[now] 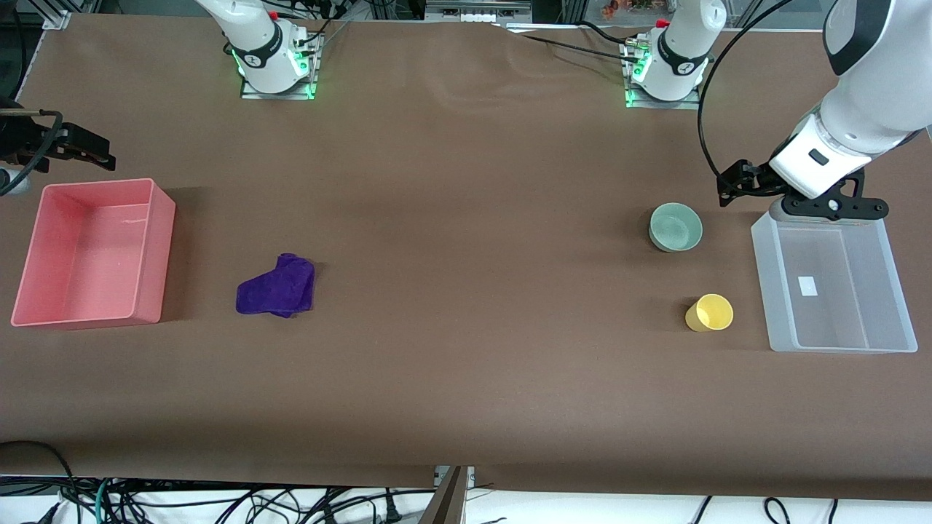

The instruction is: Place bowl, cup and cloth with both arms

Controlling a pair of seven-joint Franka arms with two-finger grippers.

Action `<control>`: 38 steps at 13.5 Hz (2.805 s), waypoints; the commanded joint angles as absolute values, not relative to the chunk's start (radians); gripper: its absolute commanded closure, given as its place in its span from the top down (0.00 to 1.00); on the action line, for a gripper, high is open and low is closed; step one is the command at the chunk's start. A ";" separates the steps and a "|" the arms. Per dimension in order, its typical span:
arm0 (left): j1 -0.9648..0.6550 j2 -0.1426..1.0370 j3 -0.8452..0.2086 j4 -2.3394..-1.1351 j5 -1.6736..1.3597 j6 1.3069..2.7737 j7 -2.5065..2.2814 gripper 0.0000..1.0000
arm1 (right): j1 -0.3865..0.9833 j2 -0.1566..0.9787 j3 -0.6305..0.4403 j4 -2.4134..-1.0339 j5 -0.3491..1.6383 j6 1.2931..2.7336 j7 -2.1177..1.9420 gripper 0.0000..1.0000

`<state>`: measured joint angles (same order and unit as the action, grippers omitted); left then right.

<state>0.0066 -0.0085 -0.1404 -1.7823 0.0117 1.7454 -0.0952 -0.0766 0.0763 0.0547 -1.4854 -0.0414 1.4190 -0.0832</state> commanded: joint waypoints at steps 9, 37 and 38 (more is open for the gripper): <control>-0.006 -0.018 -0.132 -1.789 -0.014 1.743 -0.092 1.00 | -0.072 0.063 0.043 -1.489 -0.025 1.422 -0.087 1.00; -0.002 0.090 -0.129 -1.864 0.005 1.615 0.225 1.00 | -0.061 0.129 0.161 -1.960 -0.014 2.084 -0.034 1.00; -0.002 0.098 -0.129 -1.897 0.021 1.664 0.289 1.00 | -0.057 0.156 0.163 -1.982 -0.011 2.133 0.015 1.00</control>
<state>-0.0003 0.0814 -0.1348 -1.8530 0.0120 1.6004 0.1698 -0.0604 0.1245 0.1553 -1.9207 -0.0274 2.0345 -0.0414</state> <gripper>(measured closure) 0.000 0.000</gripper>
